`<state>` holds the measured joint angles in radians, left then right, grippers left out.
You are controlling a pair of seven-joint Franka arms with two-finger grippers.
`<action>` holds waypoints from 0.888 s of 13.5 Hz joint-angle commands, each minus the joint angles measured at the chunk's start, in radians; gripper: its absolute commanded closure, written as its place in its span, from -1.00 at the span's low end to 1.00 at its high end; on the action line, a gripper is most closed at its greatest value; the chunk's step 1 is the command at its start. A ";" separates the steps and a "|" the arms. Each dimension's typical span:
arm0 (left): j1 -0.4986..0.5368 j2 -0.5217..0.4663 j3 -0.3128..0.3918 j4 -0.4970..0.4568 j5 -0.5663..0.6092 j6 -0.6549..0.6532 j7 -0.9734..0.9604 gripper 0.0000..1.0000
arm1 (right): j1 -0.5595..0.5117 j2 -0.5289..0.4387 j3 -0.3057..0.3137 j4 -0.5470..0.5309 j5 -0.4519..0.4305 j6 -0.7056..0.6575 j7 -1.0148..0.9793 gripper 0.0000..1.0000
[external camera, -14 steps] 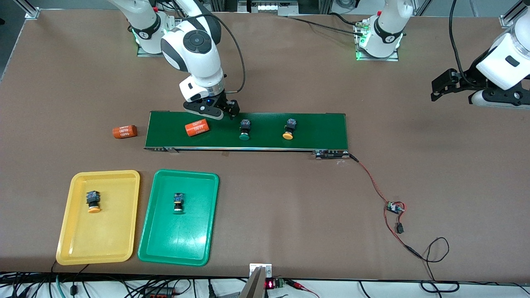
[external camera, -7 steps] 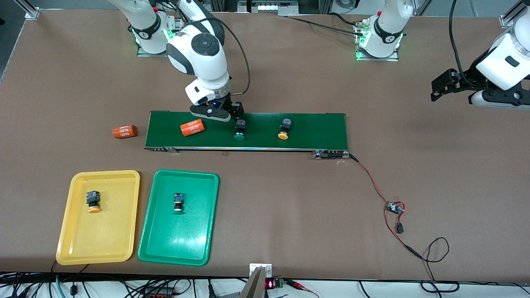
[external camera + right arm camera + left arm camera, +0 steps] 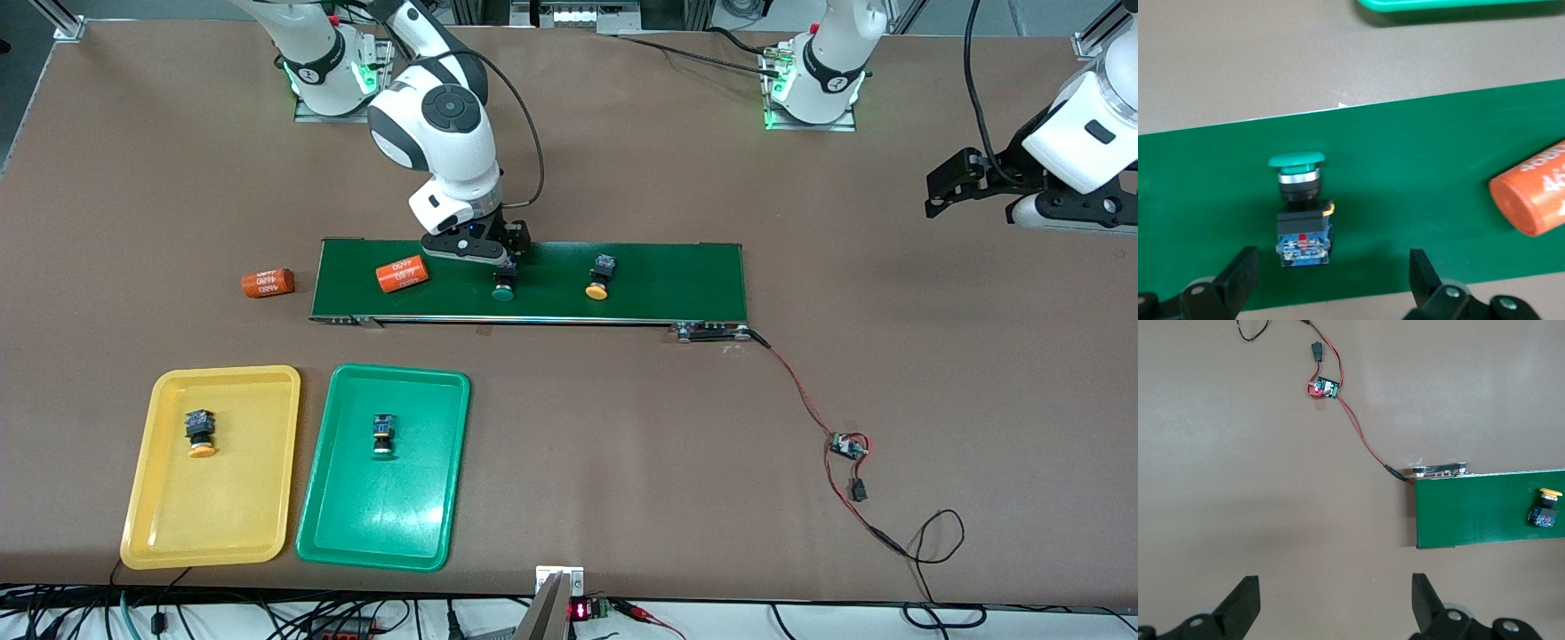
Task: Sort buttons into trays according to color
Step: 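Grasp the green-cap button with the right gripper and lift it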
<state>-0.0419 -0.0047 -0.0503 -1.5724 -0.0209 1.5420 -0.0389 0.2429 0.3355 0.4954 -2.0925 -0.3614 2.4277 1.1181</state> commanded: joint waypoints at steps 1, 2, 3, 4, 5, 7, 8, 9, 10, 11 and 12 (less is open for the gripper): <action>-0.007 0.012 0.007 0.029 -0.021 -0.023 -0.012 -1.00 | 0.001 0.055 0.000 0.019 -0.024 0.040 -0.006 -1.00; -0.009 0.012 0.007 0.029 -0.021 -0.023 -0.013 -1.00 | 0.001 0.068 -0.003 0.019 -0.030 0.051 -0.006 -1.00; -0.009 0.012 0.007 0.029 -0.021 -0.023 -0.013 -1.00 | 0.001 0.080 -0.006 0.019 -0.043 0.057 -0.006 -1.00; -0.009 0.012 0.007 0.029 -0.021 -0.023 -0.013 -1.00 | -0.002 0.094 -0.009 0.020 -0.056 0.060 -0.009 -1.00; -0.009 0.012 0.007 0.029 -0.021 -0.023 -0.013 -1.00 | -0.005 0.102 -0.015 0.020 -0.068 0.070 -0.009 -1.00; -0.009 0.012 0.007 0.029 -0.021 -0.023 -0.013 -1.00 | -0.005 0.111 -0.037 0.020 -0.079 0.083 -0.023 -0.42; -0.009 0.011 0.007 0.029 -0.021 -0.023 -0.013 -1.00 | -0.007 0.109 -0.038 0.020 -0.079 0.082 -0.036 0.11; -0.009 0.011 0.007 0.029 -0.021 -0.023 -0.013 -1.00 | -0.008 0.108 -0.040 0.020 -0.077 0.080 -0.044 0.63; -0.009 0.011 0.007 0.029 -0.019 -0.023 -0.013 -1.00 | -0.010 0.103 -0.050 0.035 -0.064 0.077 -0.046 0.96; -0.009 0.011 0.007 0.029 -0.021 -0.023 -0.013 -1.00 | -0.010 0.100 -0.052 0.051 -0.059 0.073 -0.041 0.98; -0.009 0.011 0.007 0.029 -0.019 -0.023 -0.013 -1.00 | -0.010 0.093 -0.054 0.069 -0.050 0.053 -0.043 0.99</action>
<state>-0.0419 -0.0046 -0.0503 -1.5724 -0.0209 1.5419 -0.0407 0.2361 0.4367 0.4434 -2.0626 -0.4209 2.5048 1.0881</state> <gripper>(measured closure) 0.000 0.599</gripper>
